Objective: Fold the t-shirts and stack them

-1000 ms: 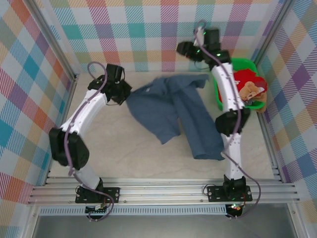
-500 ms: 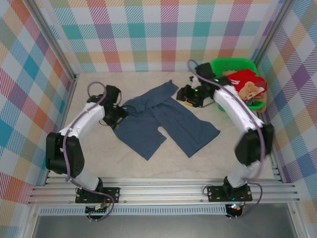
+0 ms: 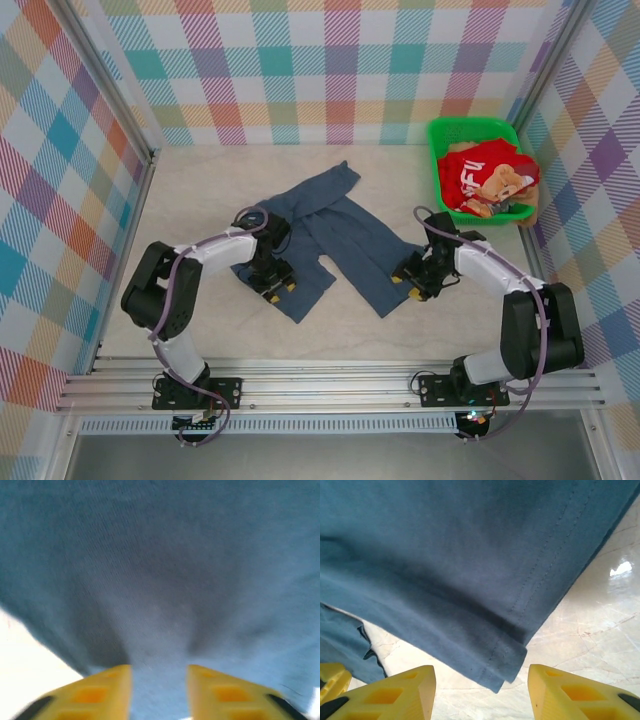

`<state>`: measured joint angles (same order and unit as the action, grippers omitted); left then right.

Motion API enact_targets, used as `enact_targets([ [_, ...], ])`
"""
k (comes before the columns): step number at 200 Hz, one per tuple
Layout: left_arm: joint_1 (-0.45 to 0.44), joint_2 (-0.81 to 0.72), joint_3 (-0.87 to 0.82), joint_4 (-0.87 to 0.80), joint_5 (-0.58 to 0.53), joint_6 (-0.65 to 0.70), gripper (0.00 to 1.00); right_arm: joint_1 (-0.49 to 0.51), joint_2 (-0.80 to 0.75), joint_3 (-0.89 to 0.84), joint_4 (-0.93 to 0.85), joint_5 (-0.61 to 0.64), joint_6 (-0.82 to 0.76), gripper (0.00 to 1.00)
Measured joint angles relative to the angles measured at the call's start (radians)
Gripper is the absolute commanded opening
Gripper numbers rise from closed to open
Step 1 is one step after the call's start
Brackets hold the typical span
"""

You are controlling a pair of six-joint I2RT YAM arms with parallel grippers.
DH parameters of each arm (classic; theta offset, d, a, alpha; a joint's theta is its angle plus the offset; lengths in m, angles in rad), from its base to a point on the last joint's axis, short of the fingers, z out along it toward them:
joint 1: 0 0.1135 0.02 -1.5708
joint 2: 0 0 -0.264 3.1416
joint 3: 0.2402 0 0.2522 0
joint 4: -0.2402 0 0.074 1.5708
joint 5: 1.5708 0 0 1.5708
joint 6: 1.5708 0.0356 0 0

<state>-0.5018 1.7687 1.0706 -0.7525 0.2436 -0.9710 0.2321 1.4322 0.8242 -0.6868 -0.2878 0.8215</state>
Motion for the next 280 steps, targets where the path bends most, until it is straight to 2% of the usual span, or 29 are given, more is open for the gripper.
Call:
enact_targets([
  [11, 0.000, 0.012, -0.002, -0.009, -0.019, 0.003, 0.07, 0.000, 0.017, -0.006, 0.020, 0.000, 0.015, 0.45],
  [26, 0.002, 0.008, -0.002, -0.012, -0.044, 0.023, 0.00, 0.000, 0.055, -0.006, 0.053, 0.000, 0.030, 0.40],
  [49, 0.016, -0.014, -0.023, -0.003, -0.090, 0.044, 0.00, 0.000, 0.121, -0.003, 0.090, 0.000, 0.044, 0.37],
  [69, 0.049, -0.045, -0.054, -0.004, -0.137, 0.058, 0.00, 0.000, 0.156, 0.013, 0.089, 0.000, 0.060, 0.47],
  [93, 0.085, -0.067, -0.073, -0.009, -0.192, 0.085, 0.00, 0.008, 0.123, 0.024, 0.065, 0.009, 0.080, 0.54],
  [128, 0.122, -0.113, -0.115, -0.038, -0.270, 0.117, 0.00, 0.051, 0.034, 0.024, 0.013, 0.009, 0.084, 0.55],
  [159, 0.154, -0.169, -0.128, -0.080, -0.319, 0.153, 0.00, 0.098, 0.051, -0.004, 0.016, -0.016, 0.100, 0.54],
  [195, 0.164, -0.182, -0.128, -0.088, -0.327, 0.181, 0.00, 0.150, 0.093, -0.005, 0.041, -0.043, 0.148, 0.60],
  [249, 0.164, -0.182, -0.128, -0.086, -0.324, 0.184, 0.00, 0.251, 0.162, 0.115, -0.016, -0.080, 0.098, 0.59],
  [280, 0.164, -0.182, -0.128, -0.085, -0.318, 0.187, 0.00, 0.270, 0.219, 0.130, -0.033, -0.071, 0.036, 0.48],
])
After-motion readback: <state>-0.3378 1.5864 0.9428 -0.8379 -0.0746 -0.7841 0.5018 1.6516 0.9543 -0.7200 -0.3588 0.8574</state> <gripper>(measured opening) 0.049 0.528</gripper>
